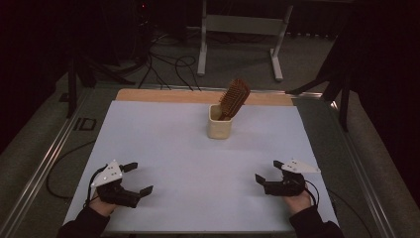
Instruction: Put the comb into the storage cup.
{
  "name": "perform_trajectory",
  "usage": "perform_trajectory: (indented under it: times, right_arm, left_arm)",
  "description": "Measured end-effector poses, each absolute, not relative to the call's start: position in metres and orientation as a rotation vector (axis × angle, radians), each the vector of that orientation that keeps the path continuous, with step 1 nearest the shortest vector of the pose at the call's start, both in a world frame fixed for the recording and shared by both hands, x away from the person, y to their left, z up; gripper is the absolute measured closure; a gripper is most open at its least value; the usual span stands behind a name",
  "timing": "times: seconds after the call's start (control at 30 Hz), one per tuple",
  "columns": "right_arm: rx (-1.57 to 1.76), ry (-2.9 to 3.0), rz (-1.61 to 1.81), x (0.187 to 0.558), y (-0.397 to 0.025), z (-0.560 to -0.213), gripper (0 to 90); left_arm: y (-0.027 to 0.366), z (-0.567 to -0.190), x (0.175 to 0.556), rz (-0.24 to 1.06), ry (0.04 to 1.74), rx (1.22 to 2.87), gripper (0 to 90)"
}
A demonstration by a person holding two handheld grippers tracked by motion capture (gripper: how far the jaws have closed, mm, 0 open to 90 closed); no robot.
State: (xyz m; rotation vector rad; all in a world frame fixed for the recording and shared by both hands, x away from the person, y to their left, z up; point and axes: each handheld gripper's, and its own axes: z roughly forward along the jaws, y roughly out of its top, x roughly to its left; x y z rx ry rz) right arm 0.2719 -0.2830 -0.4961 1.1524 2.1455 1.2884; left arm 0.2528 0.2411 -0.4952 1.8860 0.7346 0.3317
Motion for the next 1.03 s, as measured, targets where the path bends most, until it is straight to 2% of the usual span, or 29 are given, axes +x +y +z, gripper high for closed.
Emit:
perform_trajectory:
  times: [1.03]
  right_arm:
    - [1.108,2.141,1.276,0.269,-0.275,-0.502,8.3]
  left_arm:
    - [0.24,-0.497,0.253,0.322,0.738,1.887,0.0]
